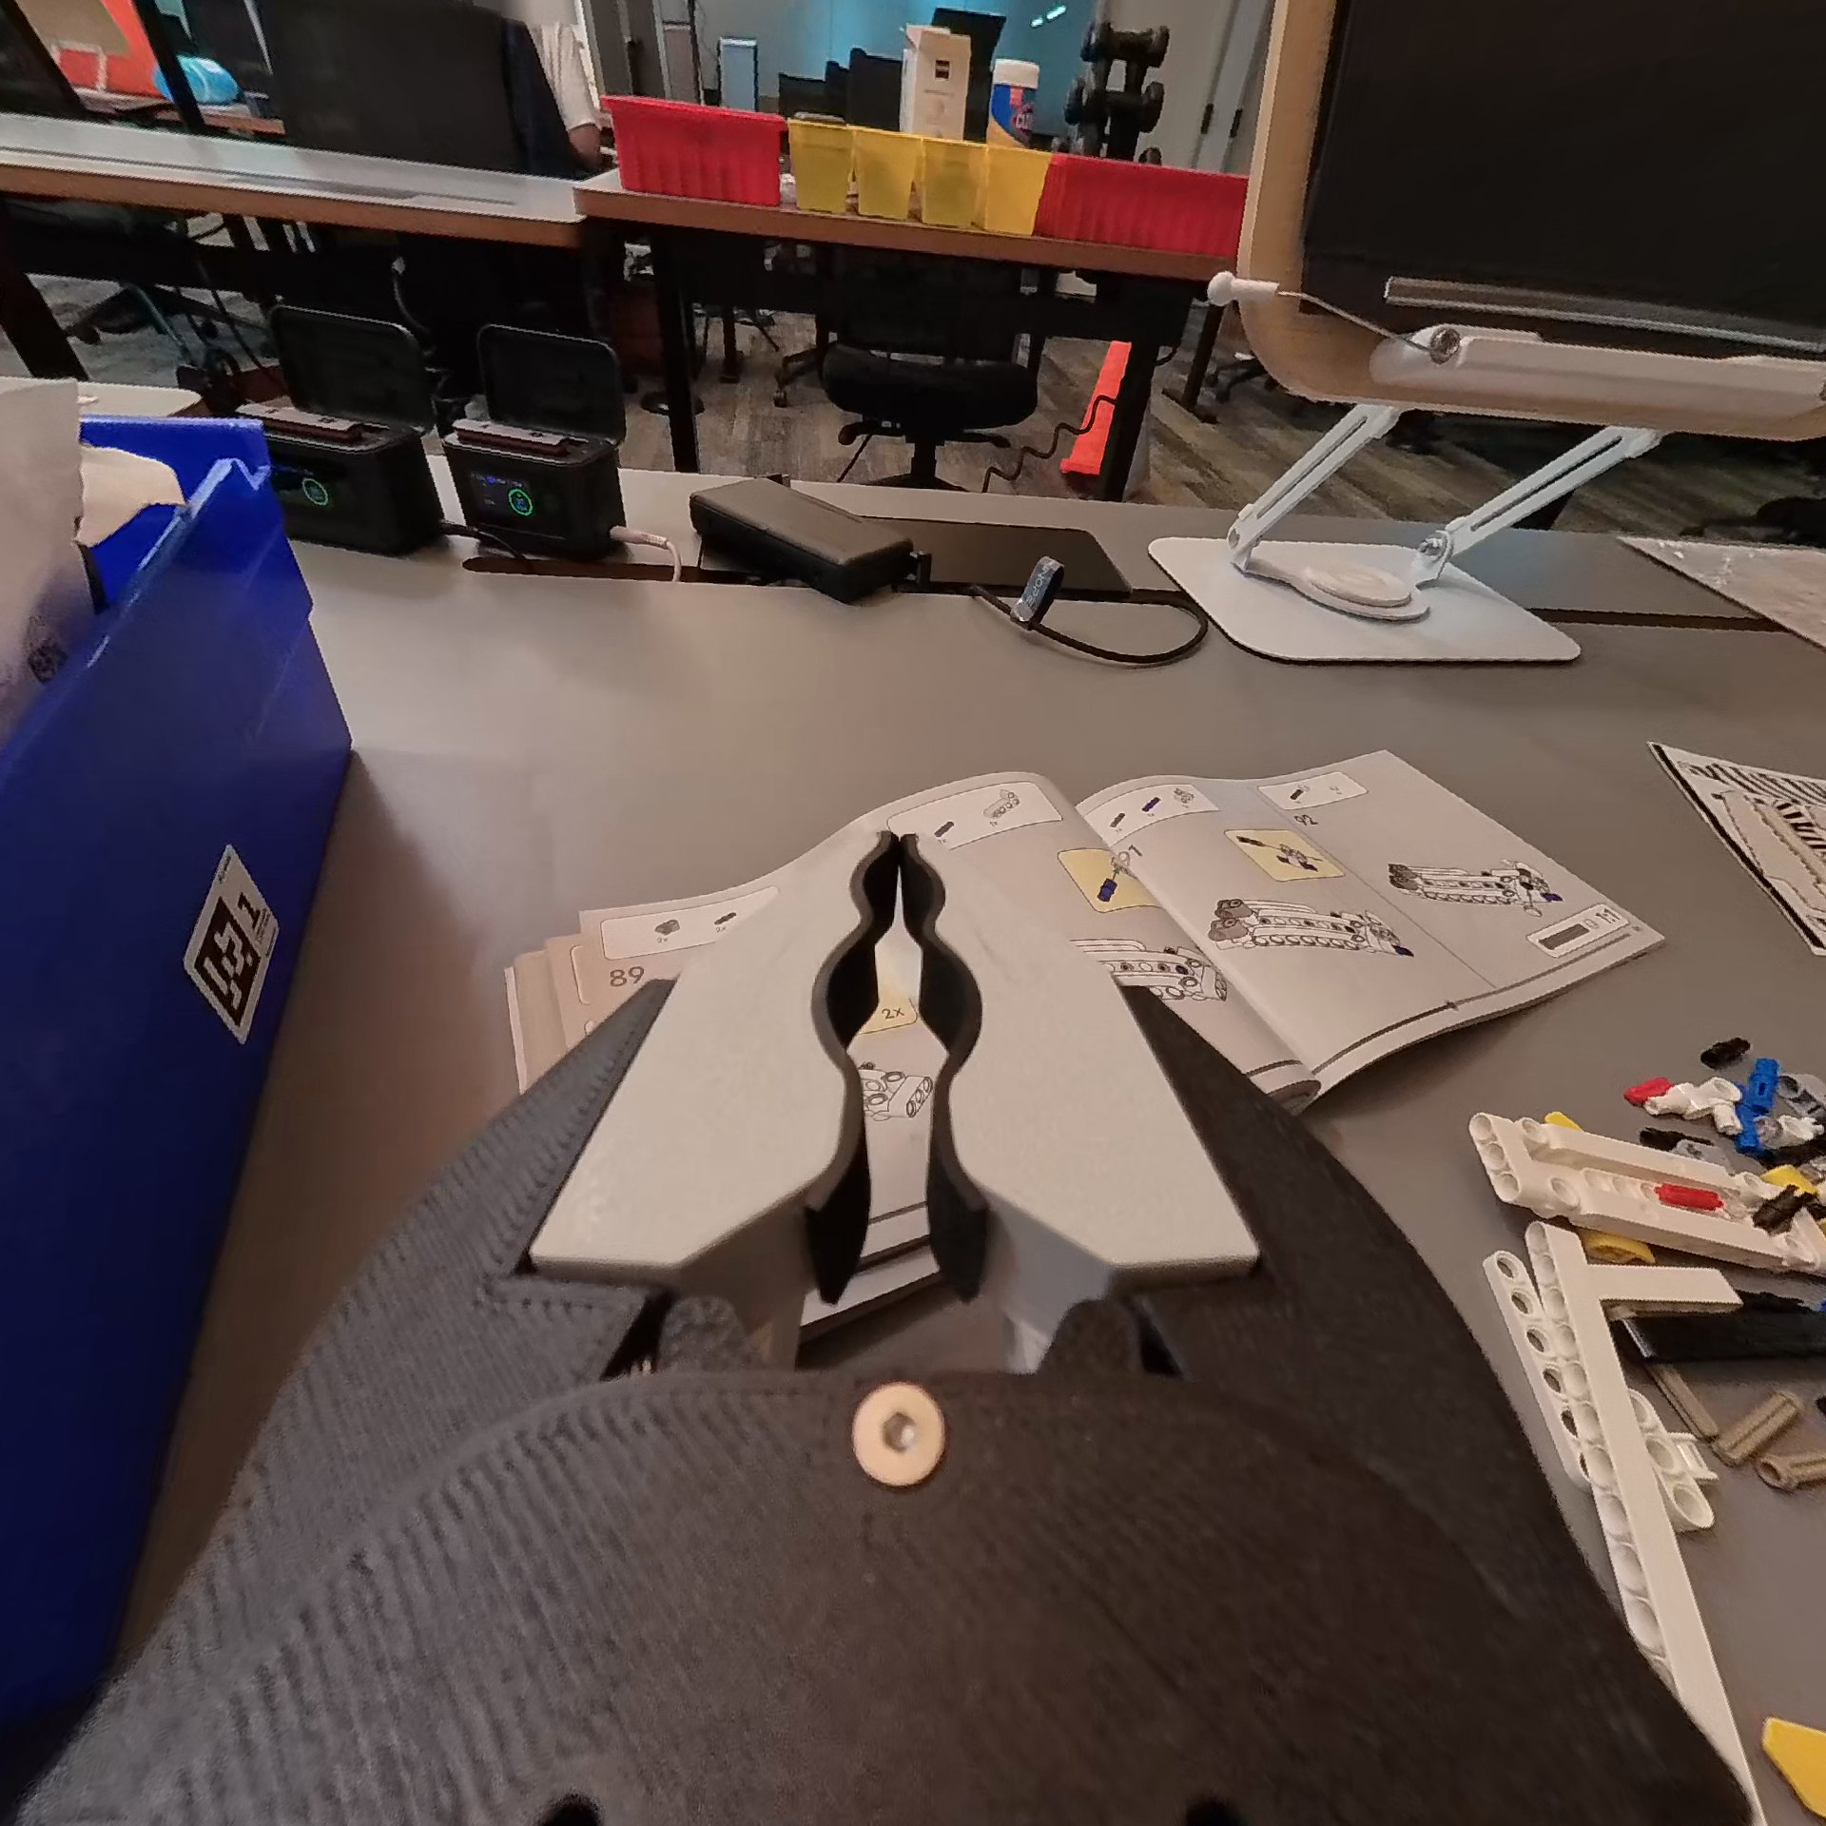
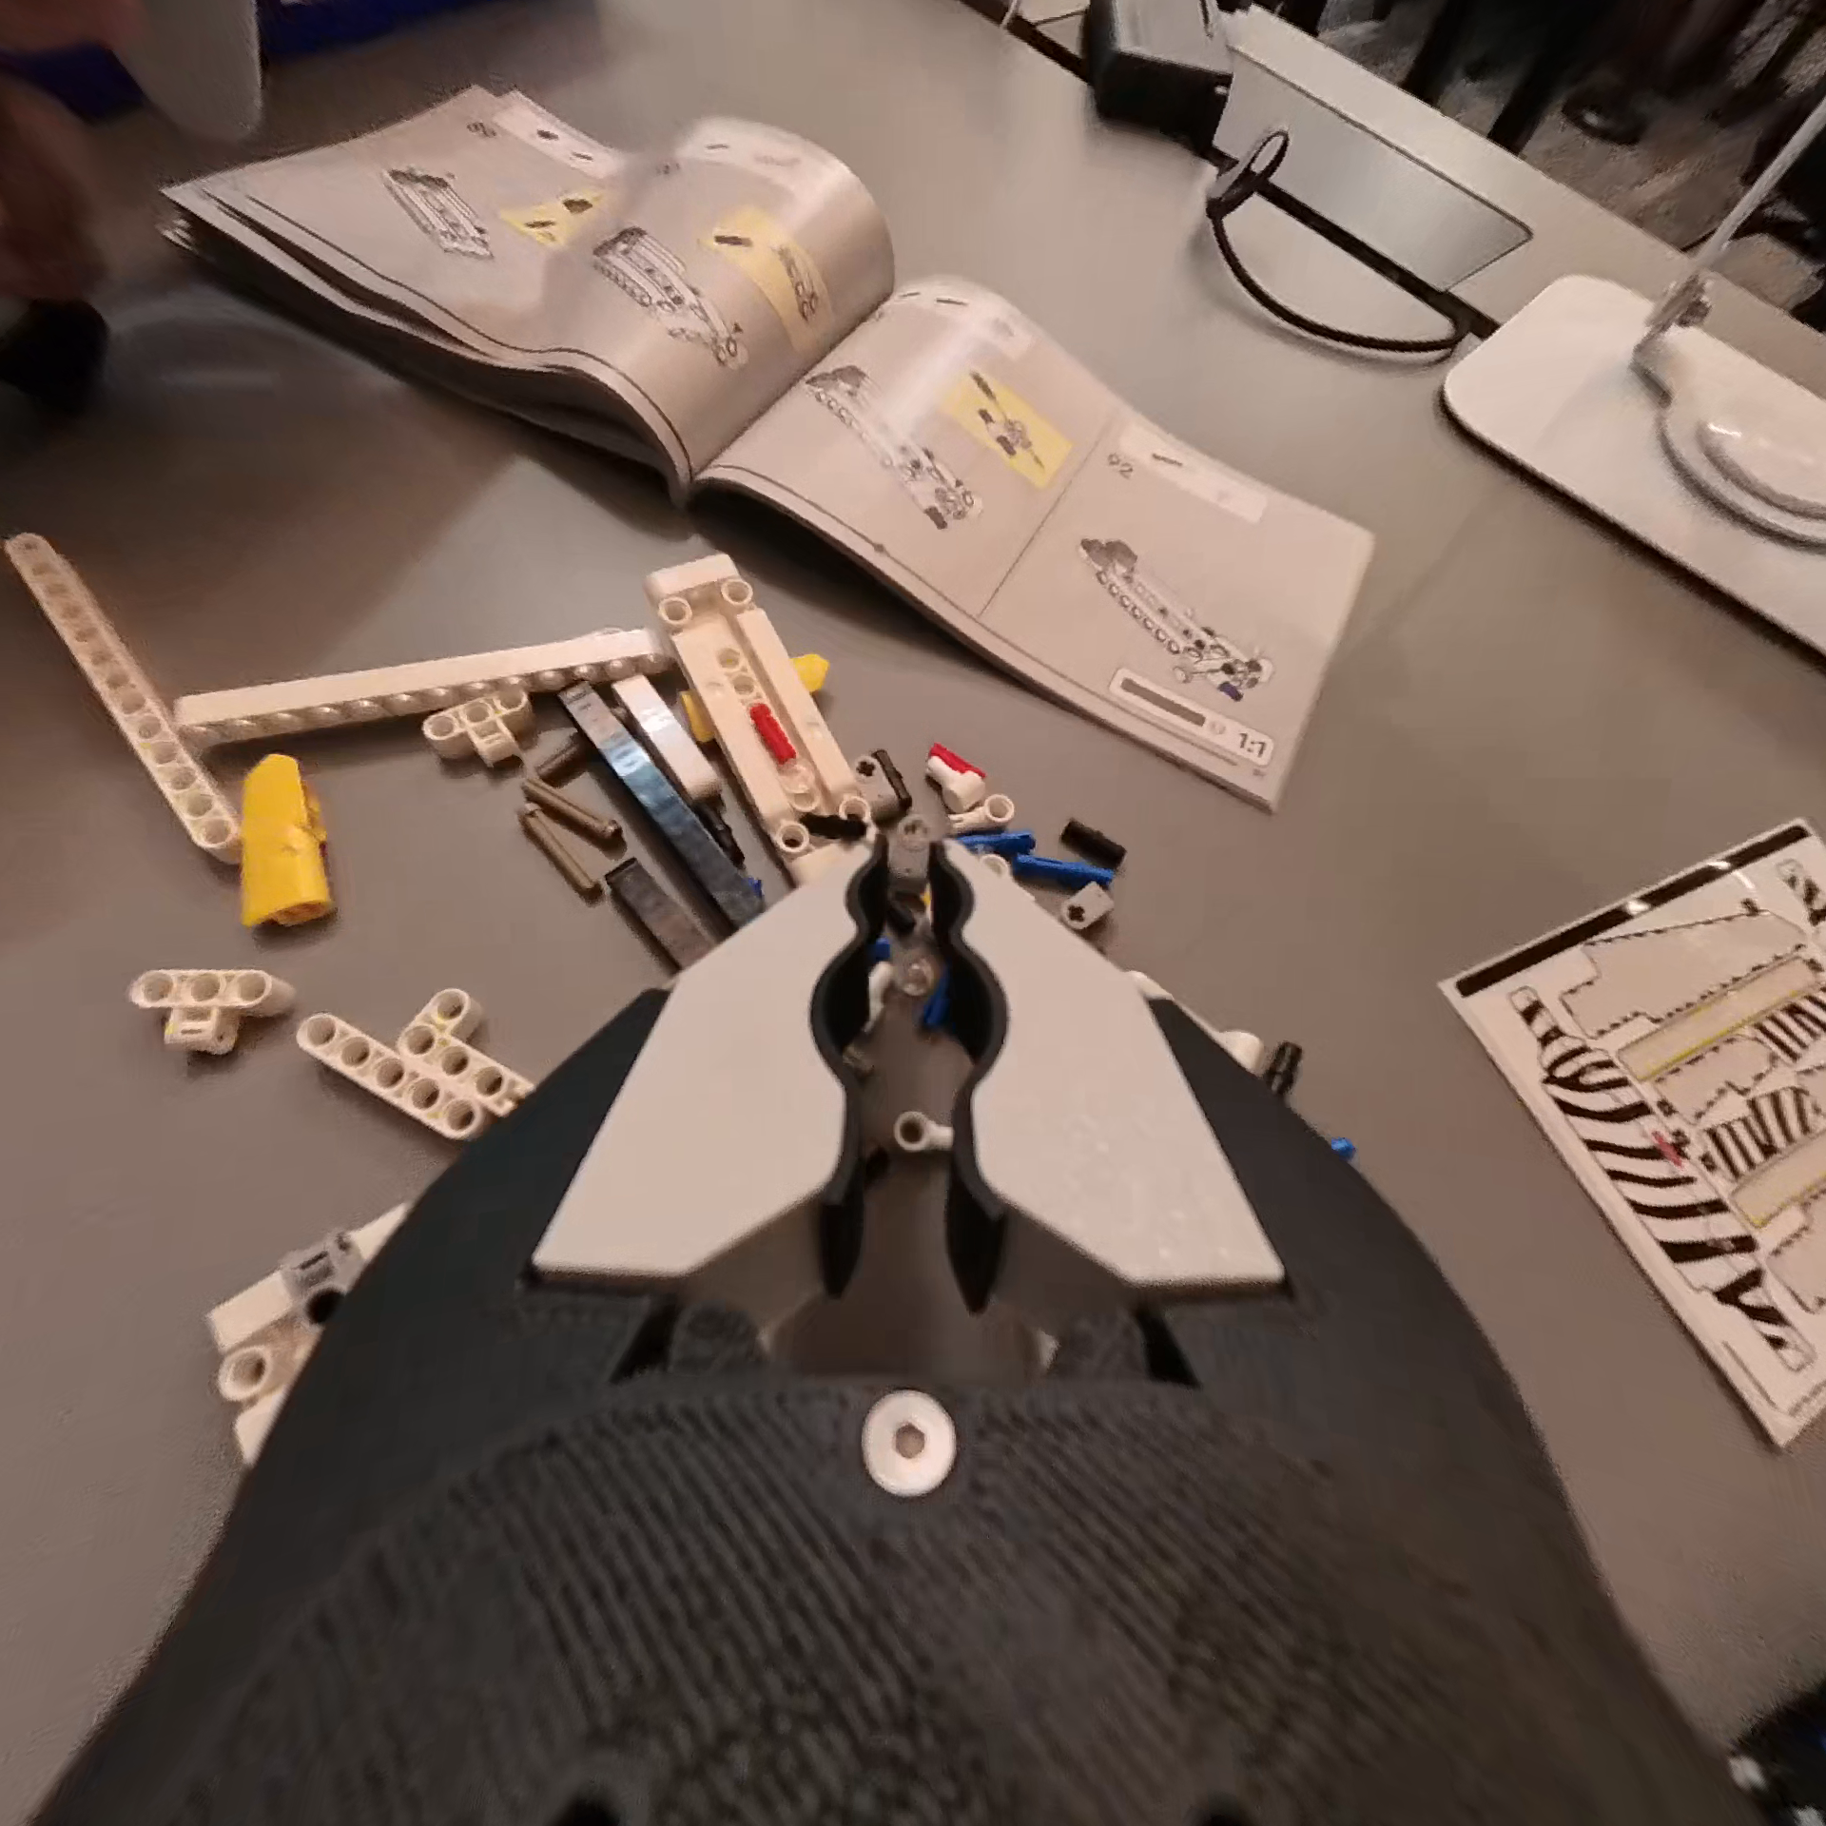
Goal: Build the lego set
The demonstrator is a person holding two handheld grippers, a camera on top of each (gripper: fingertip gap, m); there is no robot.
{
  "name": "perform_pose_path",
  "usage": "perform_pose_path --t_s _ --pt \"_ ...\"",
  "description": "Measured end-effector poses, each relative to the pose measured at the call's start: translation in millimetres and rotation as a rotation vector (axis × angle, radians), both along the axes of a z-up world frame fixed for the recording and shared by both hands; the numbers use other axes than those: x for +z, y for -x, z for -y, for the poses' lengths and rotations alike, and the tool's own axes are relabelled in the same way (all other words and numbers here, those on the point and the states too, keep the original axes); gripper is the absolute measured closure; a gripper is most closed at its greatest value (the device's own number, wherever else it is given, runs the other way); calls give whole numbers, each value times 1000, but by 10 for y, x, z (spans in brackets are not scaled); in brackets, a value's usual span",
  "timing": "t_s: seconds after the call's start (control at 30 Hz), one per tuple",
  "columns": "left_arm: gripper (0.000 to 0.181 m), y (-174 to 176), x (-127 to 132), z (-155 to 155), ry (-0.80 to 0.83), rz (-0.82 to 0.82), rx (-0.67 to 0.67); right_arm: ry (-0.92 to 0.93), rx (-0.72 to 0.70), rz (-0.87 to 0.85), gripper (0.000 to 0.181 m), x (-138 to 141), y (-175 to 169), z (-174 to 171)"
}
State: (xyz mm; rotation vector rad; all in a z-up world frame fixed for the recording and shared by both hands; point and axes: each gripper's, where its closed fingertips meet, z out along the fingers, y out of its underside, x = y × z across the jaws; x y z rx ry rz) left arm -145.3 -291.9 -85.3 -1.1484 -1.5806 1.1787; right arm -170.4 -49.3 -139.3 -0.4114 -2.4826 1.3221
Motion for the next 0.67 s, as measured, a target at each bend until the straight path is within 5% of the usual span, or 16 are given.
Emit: perform_pose_path --t_s 0.67 --pt "181 6 -11 -5 30 15 13 20 -18 -44 165 56 36 -53"
